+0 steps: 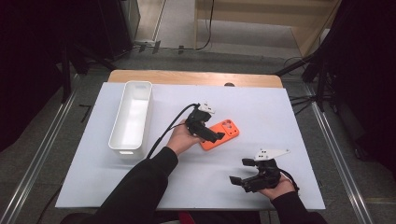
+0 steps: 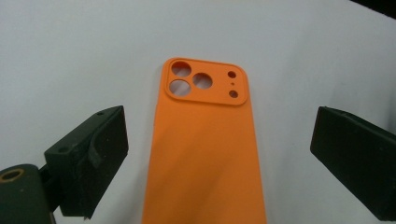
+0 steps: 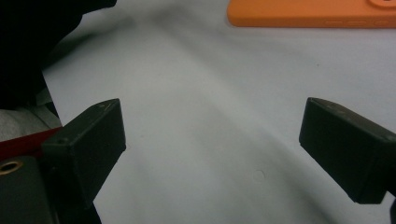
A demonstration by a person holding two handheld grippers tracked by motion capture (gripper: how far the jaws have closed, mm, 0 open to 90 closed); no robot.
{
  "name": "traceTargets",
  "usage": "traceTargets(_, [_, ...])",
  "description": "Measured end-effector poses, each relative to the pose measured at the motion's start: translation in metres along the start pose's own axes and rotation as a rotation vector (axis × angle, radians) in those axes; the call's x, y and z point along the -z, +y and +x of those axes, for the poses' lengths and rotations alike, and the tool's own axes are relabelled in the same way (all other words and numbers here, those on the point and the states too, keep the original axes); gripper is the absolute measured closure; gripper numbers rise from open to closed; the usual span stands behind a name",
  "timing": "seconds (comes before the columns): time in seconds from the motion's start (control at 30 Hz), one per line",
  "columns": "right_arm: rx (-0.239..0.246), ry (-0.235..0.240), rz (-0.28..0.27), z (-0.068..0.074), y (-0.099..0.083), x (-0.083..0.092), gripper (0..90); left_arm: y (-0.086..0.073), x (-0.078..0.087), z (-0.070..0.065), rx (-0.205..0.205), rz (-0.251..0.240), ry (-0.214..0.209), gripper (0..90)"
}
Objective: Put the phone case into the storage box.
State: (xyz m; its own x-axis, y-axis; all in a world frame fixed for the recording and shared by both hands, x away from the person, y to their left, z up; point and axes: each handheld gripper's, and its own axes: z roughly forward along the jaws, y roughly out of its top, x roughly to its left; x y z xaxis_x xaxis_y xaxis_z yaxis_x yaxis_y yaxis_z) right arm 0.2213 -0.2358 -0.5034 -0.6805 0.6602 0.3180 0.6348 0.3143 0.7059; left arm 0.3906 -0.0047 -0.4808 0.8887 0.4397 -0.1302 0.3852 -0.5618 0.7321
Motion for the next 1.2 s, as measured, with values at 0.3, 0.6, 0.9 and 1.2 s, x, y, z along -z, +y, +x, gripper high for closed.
traceTargets(0.3, [0.0,0.0,0.004,0.0,0.0,0.0,5.9,-0.004,-0.007,-0.001,0.011,-0.008,-0.003,4.3])
traceTargets(0.6, [0.0,-0.001,0.005,0.0,-0.001,0.0,5.9,-0.012,-0.016,-0.001,0.01,-0.008,0.008,5.6])
traceTargets(0.9, [0.001,-0.002,0.007,-0.001,-0.001,0.0,5.9,-0.02,-0.022,0.002,0.02,0.001,0.031,5.6])
traceTargets(1.2, [-0.003,-0.001,0.007,-0.001,0.0,-0.001,5.9,-0.023,-0.032,-0.001,-0.004,0.014,0.027,5.7])
